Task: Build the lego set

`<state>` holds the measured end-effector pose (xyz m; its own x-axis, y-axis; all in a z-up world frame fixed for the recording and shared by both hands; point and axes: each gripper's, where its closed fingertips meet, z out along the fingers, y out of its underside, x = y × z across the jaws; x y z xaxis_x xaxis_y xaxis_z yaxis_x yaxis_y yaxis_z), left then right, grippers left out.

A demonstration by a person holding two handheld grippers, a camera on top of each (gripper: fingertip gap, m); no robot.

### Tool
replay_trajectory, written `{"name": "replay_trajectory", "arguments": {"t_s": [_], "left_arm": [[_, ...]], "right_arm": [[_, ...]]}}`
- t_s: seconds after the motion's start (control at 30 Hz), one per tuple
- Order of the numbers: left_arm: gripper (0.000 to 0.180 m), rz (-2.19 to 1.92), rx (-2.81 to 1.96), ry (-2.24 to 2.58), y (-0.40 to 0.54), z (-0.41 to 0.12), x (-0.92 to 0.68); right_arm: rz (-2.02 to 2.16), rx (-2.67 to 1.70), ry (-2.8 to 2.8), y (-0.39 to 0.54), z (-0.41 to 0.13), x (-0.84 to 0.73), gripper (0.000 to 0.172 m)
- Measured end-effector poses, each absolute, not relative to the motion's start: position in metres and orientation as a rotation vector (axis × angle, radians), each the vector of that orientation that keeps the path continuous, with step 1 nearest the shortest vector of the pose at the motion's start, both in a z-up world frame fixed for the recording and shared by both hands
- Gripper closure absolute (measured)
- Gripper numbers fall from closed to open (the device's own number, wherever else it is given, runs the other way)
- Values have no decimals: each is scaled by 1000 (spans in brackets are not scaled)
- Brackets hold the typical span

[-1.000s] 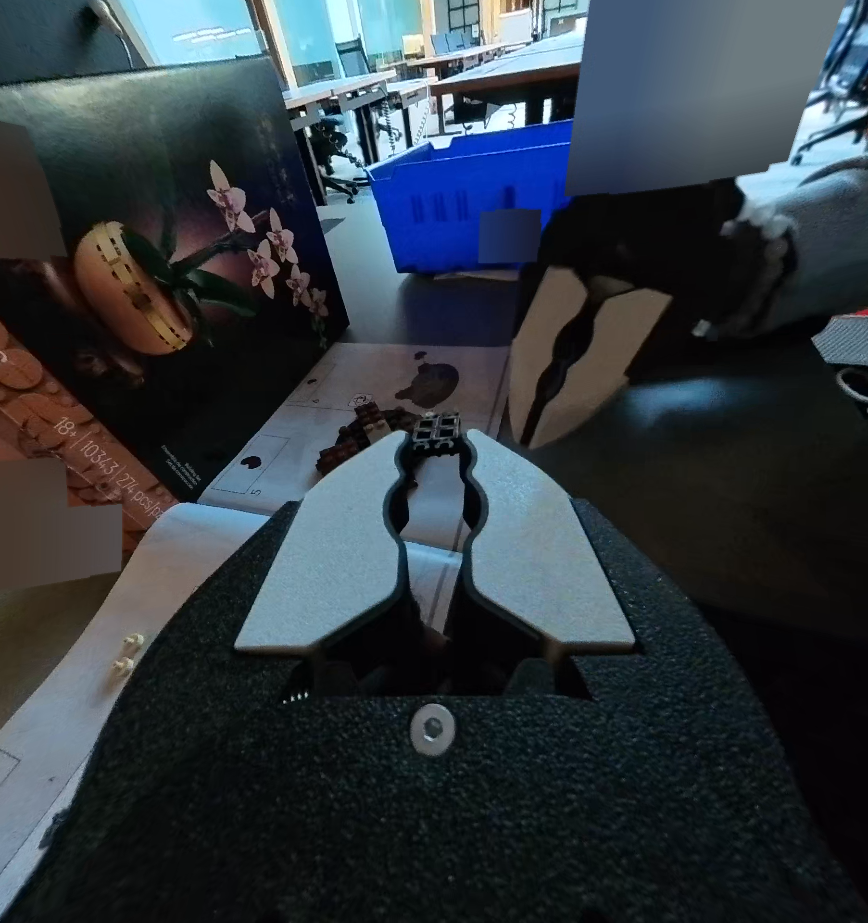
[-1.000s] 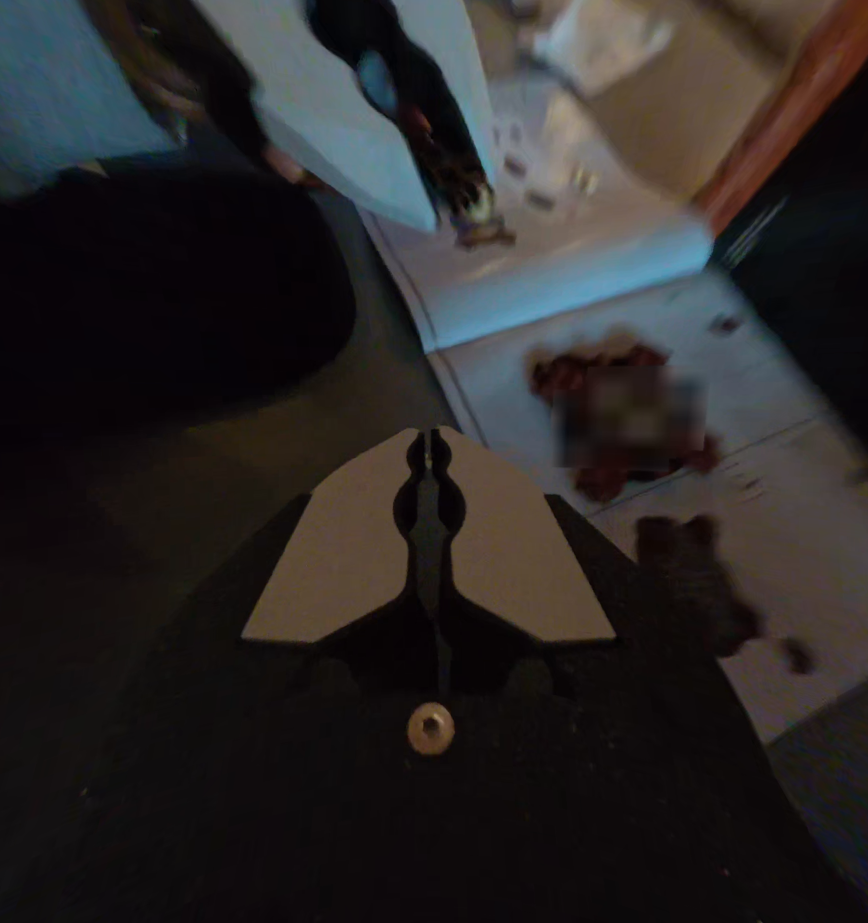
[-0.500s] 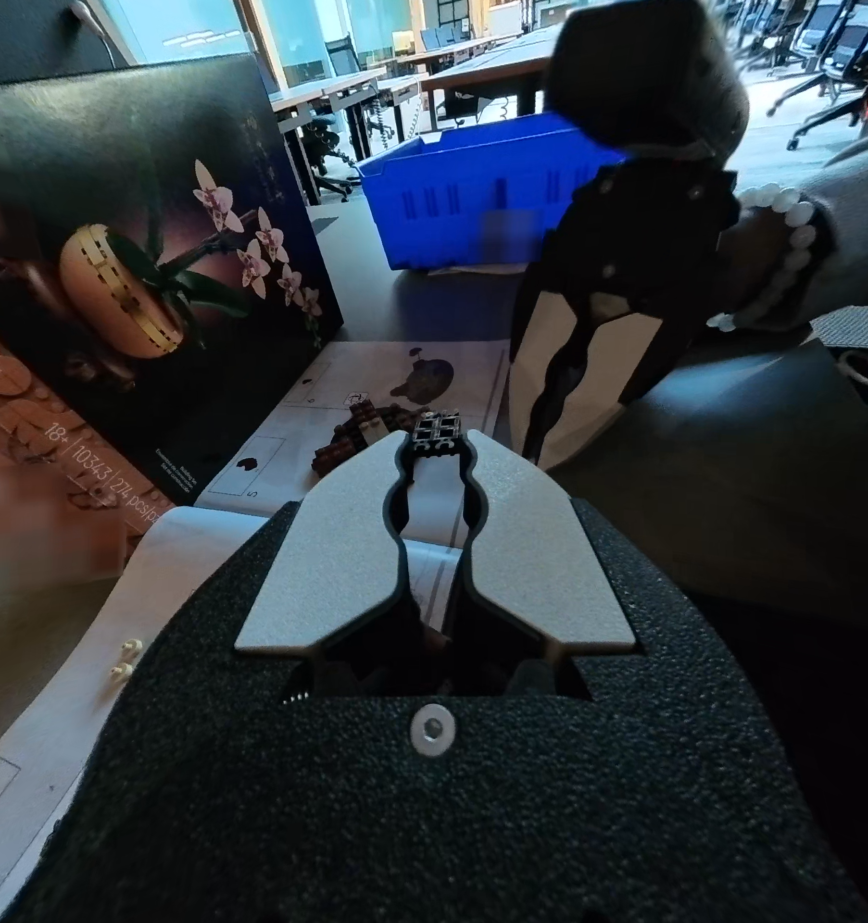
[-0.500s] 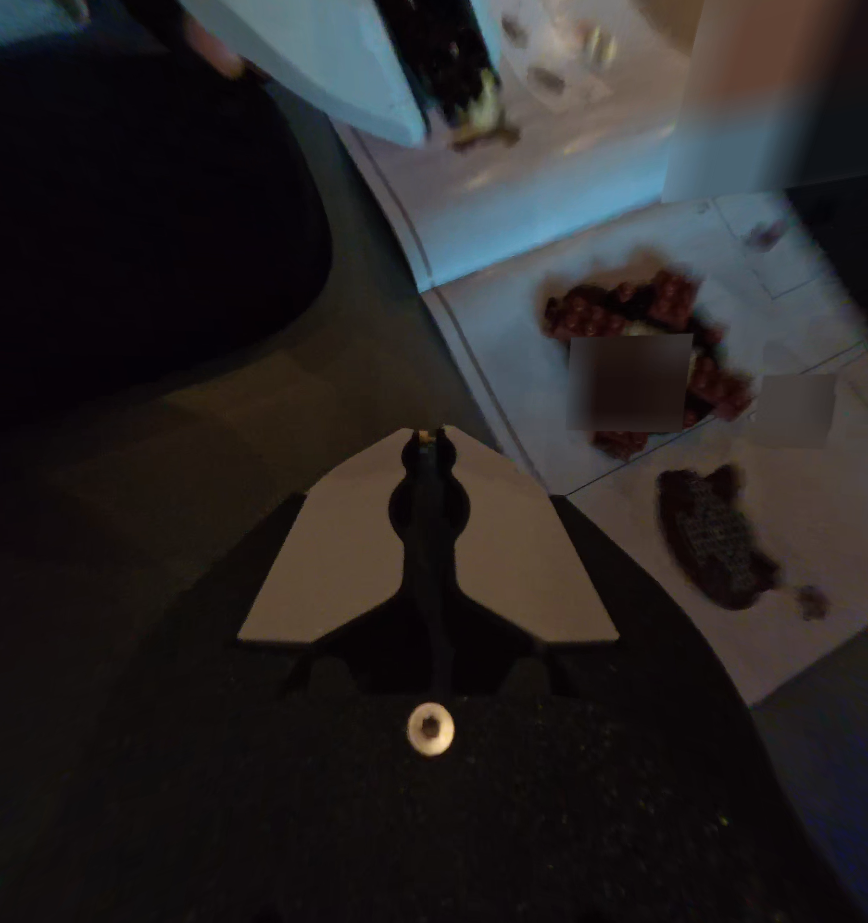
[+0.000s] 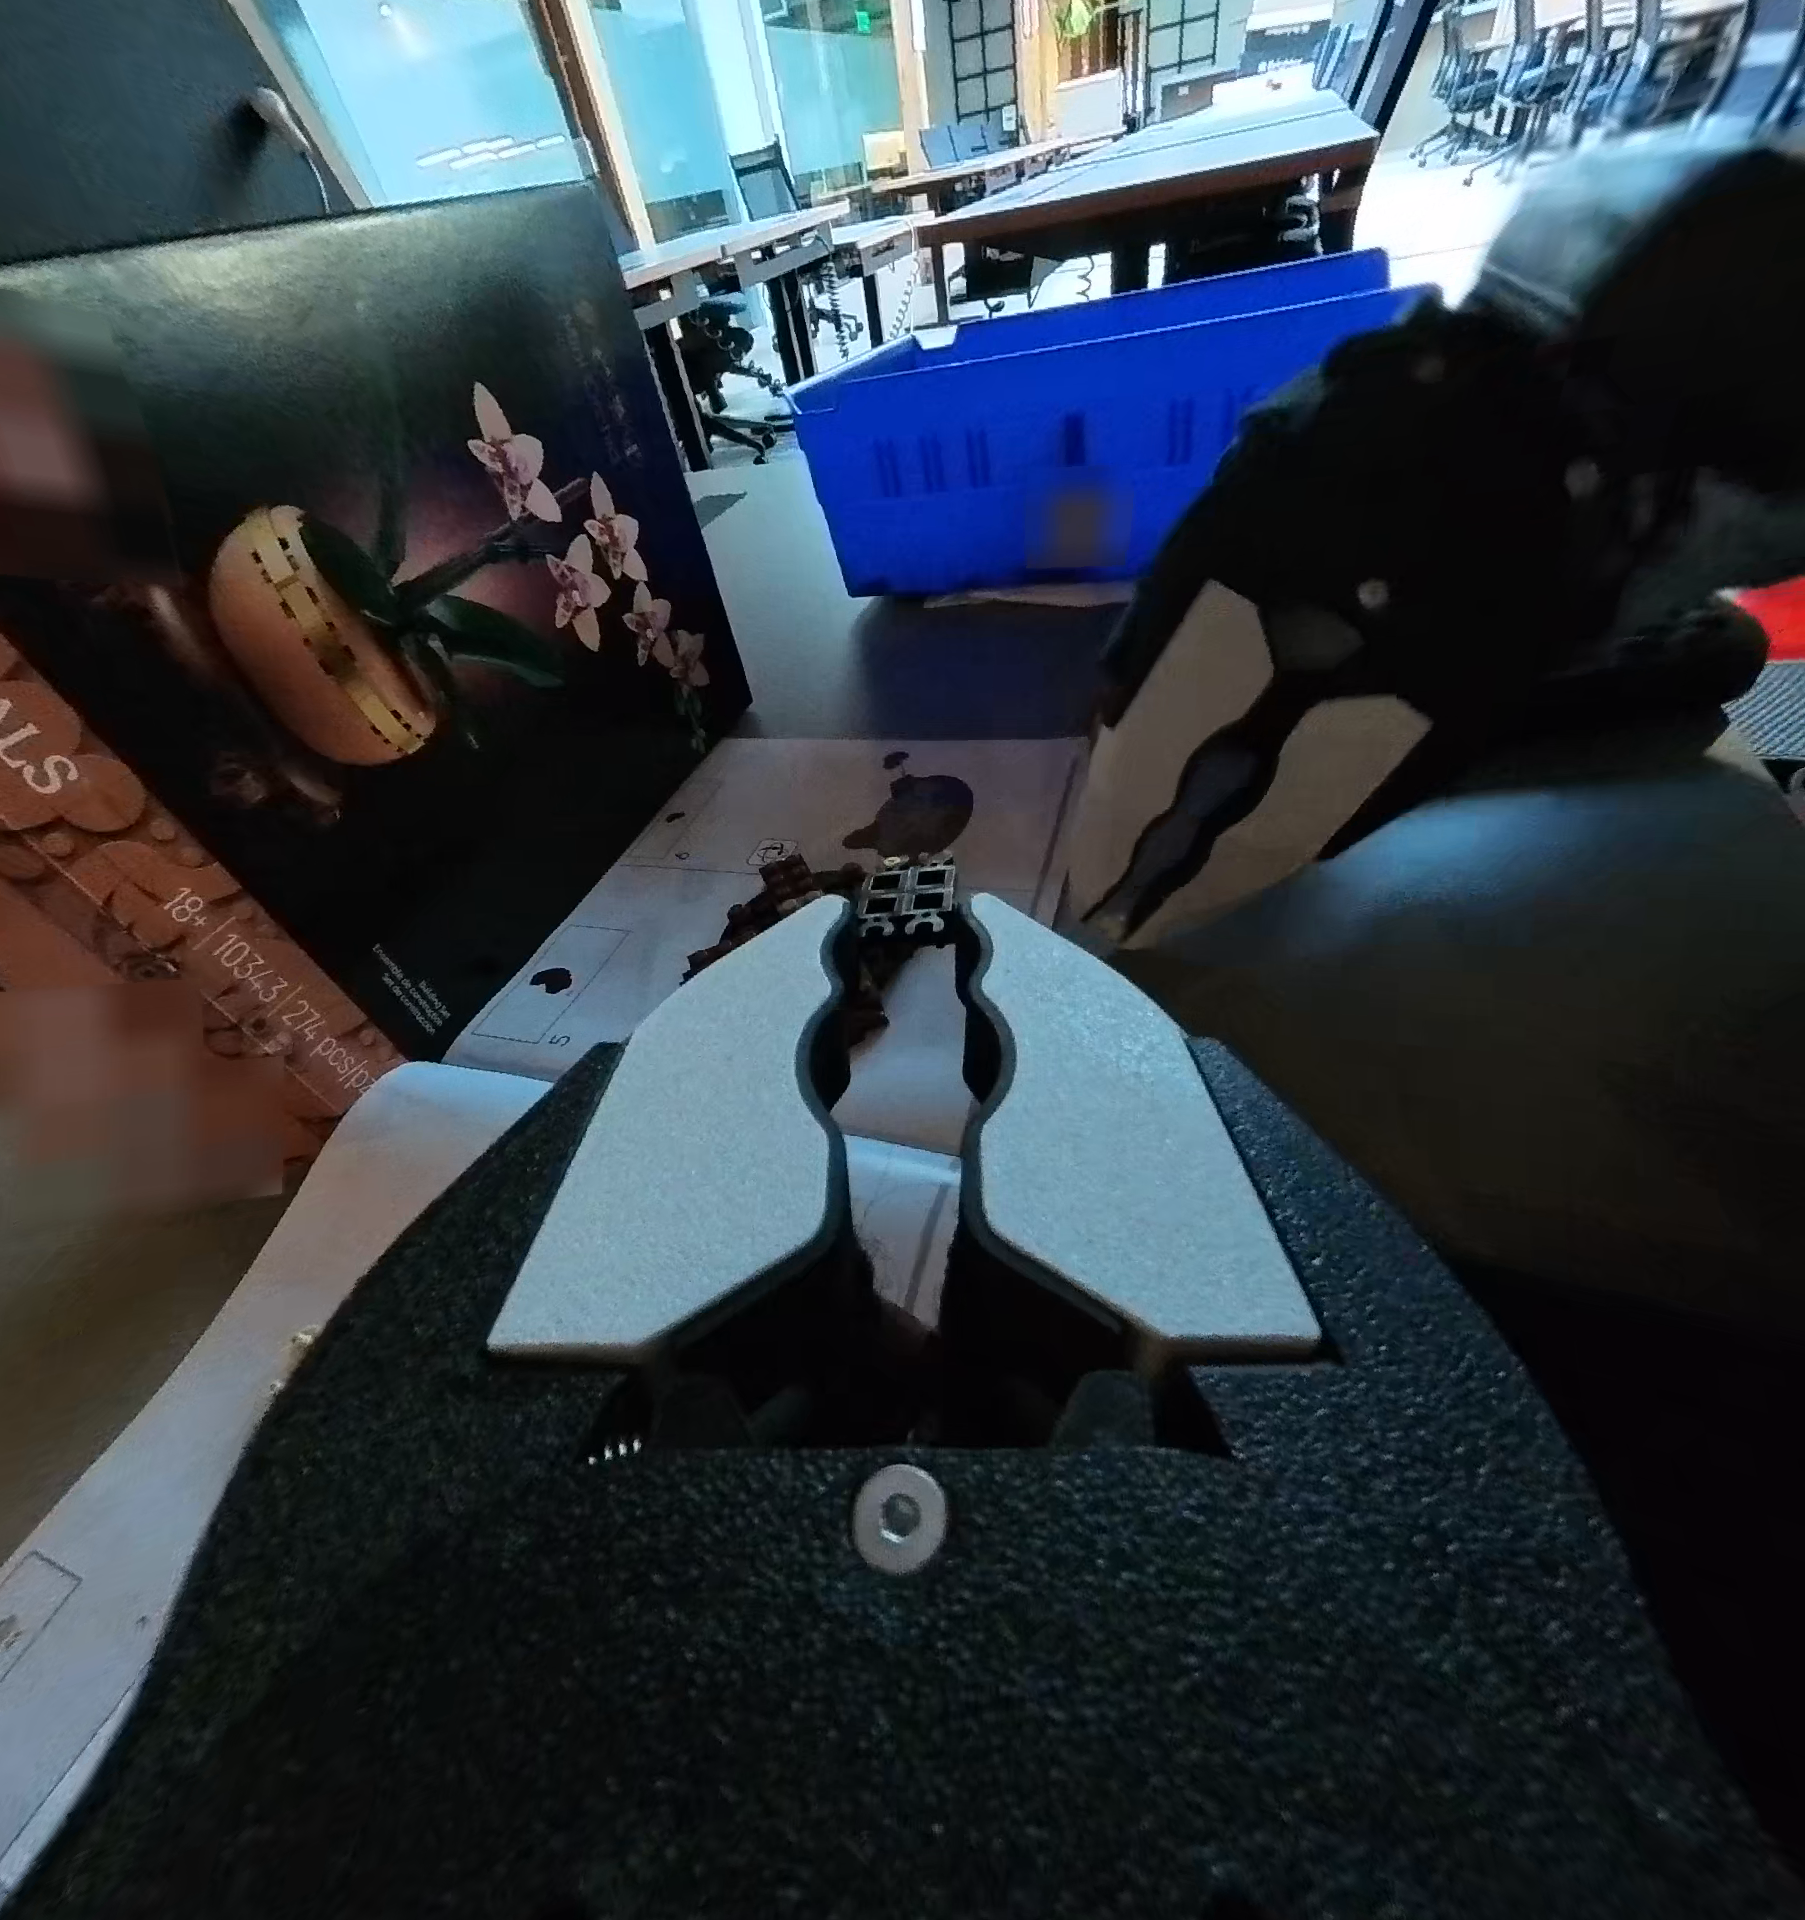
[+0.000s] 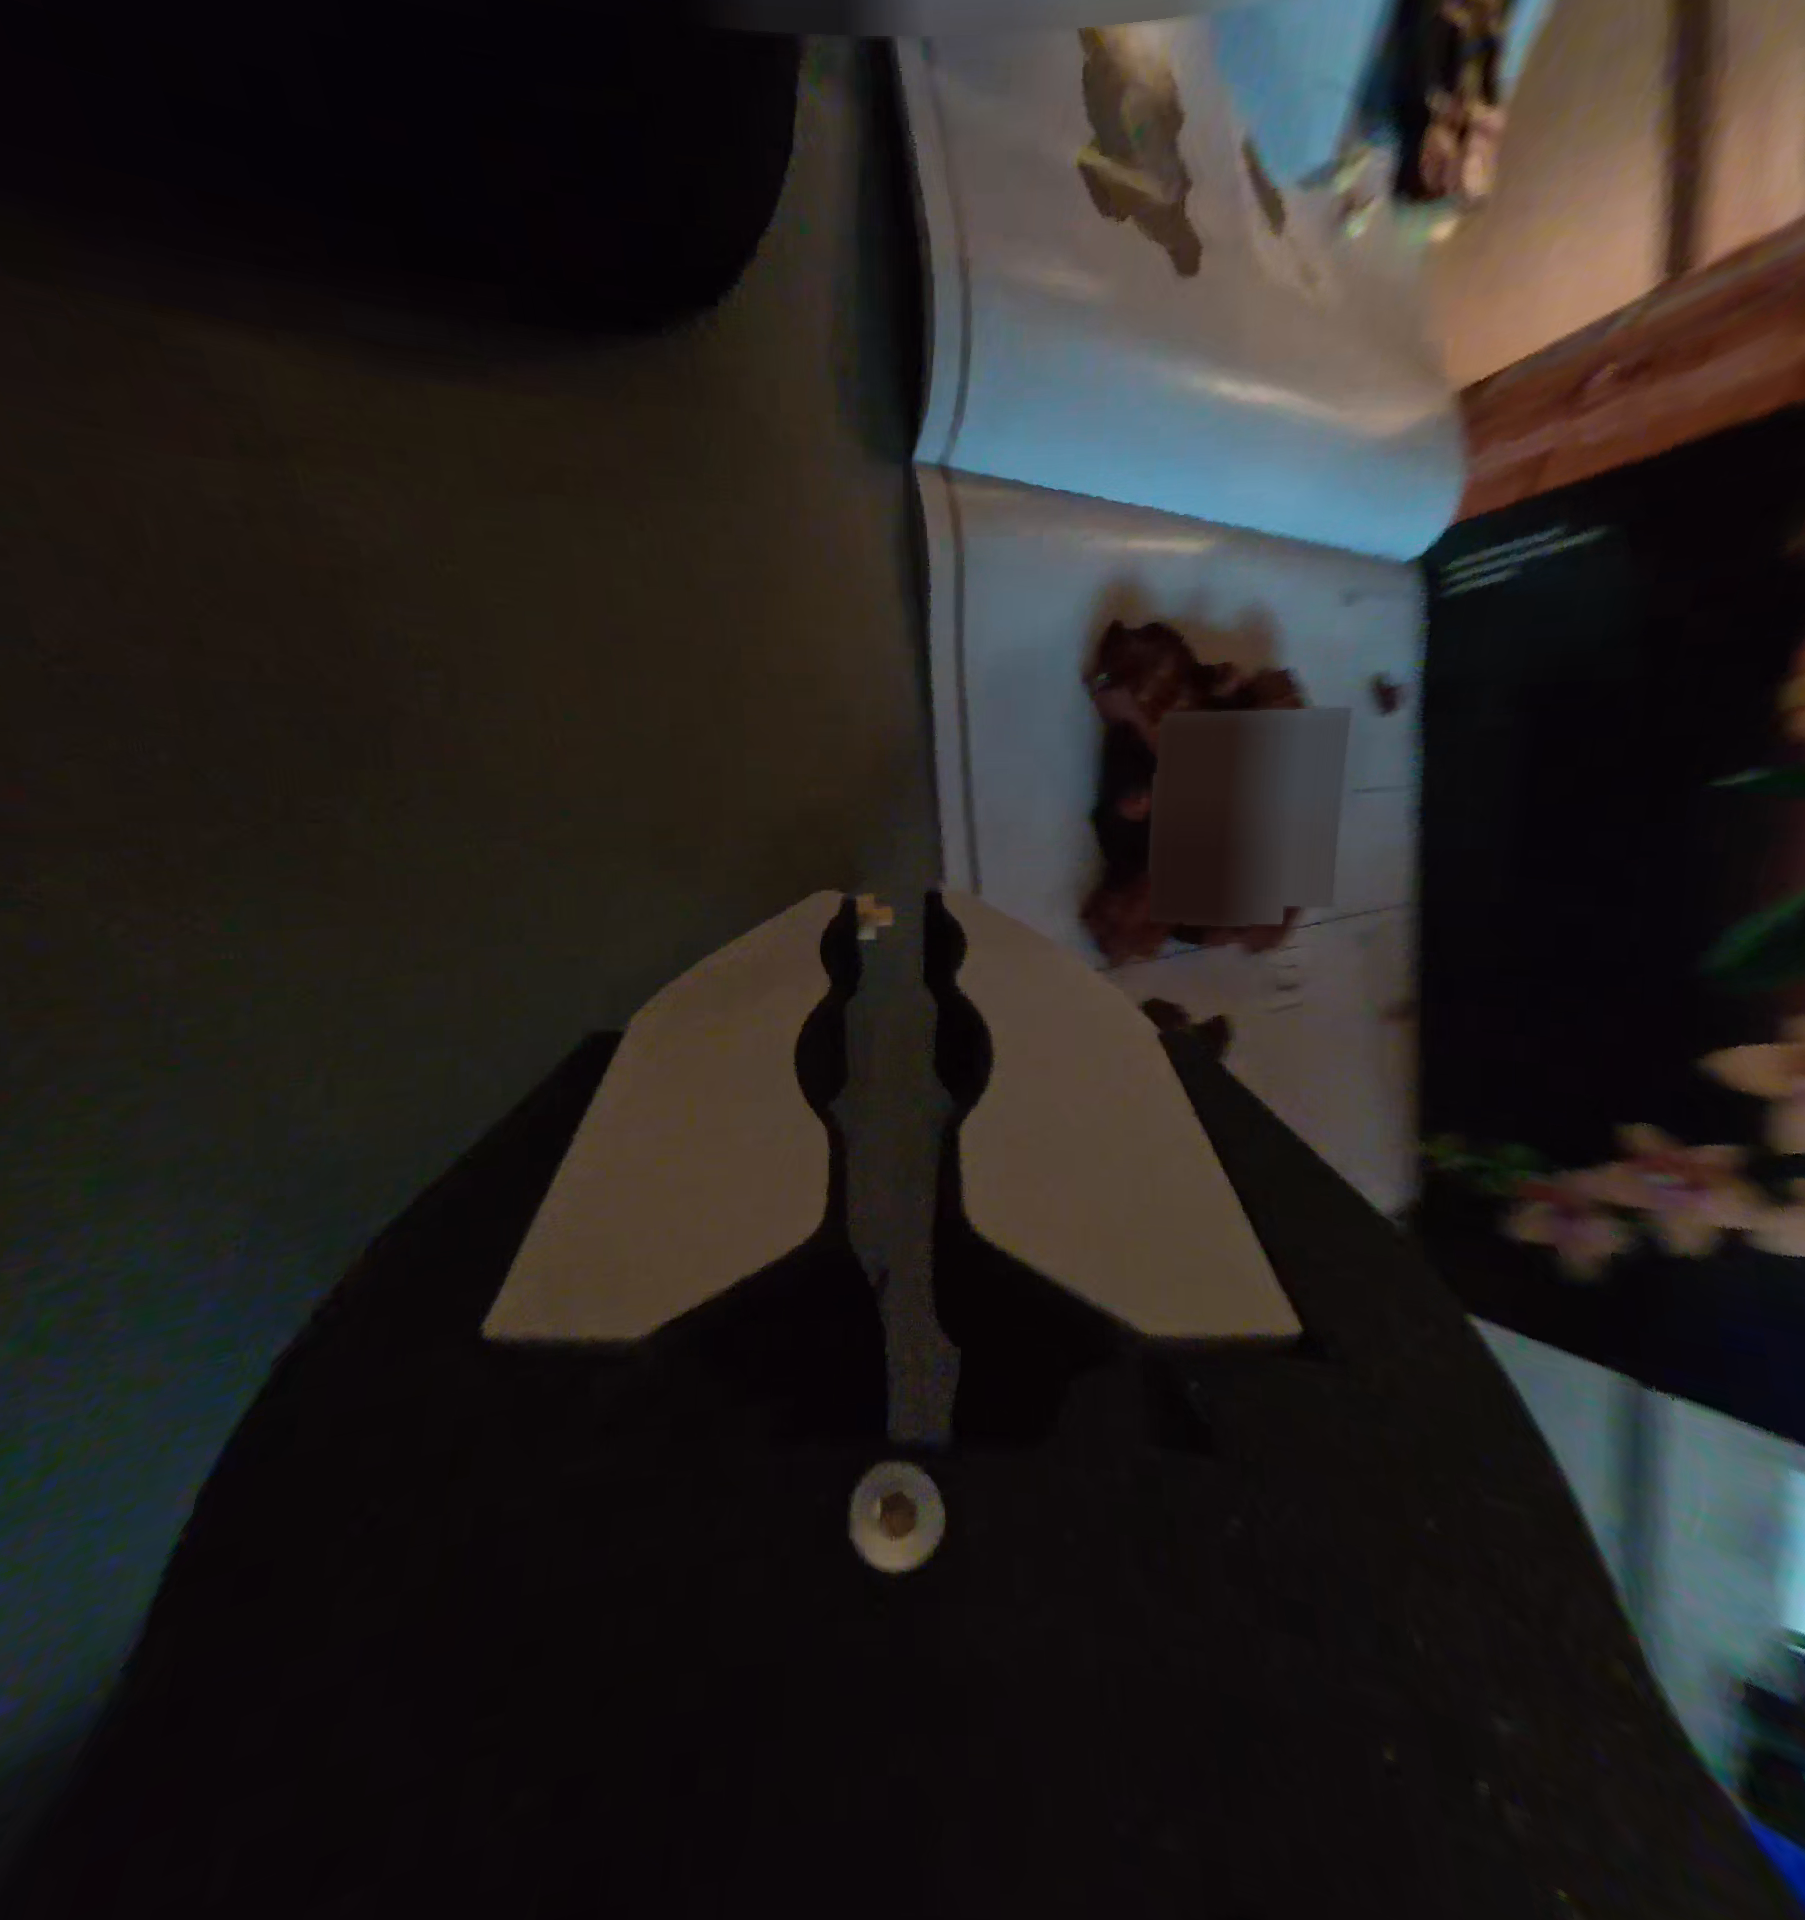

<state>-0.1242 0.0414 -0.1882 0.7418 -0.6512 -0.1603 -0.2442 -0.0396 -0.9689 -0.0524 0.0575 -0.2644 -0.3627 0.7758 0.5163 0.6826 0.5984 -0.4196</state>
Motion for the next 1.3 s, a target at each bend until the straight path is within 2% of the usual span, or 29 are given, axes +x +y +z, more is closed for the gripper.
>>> {"name": "replay_trajectory", "arguments": {"t_s": [0.27,0.37,0.4,0.43,0.57,0.6,0.8,0.83,0.93,0.97,1.03,1.17,1.3], "left_arm": [[164,-385,-1620,735,41,-190,-125],[164,-381,-1622,741,41,-190,-124],[164,-380,-1622,742,41,-191,-124],[164,-377,-1622,743,41,-191,-124],[164,-366,-1623,751,41,-192,-123],[164,-362,-1623,753,41,-192,-122],[164,-359,-1623,746,42,-192,-123],[164,-360,-1622,745,42,-192,-123],[164,-361,-1621,747,42,-192,-123],[164,-367,-1622,747,41,-192,-123],[164,-373,-1631,749,41,-193,-123],[164,-372,-1640,763,40,-195,-121],[164,-361,-1641,779,40,-196,-120]], "right_arm": [[399,-1293,-2082,47,-260,-50,146],[325,-1239,-2034,54,-255,-50,133],[268,-1216,-2005,60,-253,-50,123],[204,-1174,-1981,65,-249,-51,123],[52,-963,-1860,72,-230,-57,160],[86,-1003,-1864,70,-230,-57,158],[169,-1213,-1855,79,-234,-54,117],[173,-1240,-1875,78,-239,-53,116],[161,-1259,-1895,77,-248,-51,120],[196,-1236,-1911,72,-248,-52,131],[284,-1236,-1889,65,-245,-55,169],[488,-1397,-1905,52,-253,-56,172],[508,-1346,-1953,42,-256,-57,171]]}}
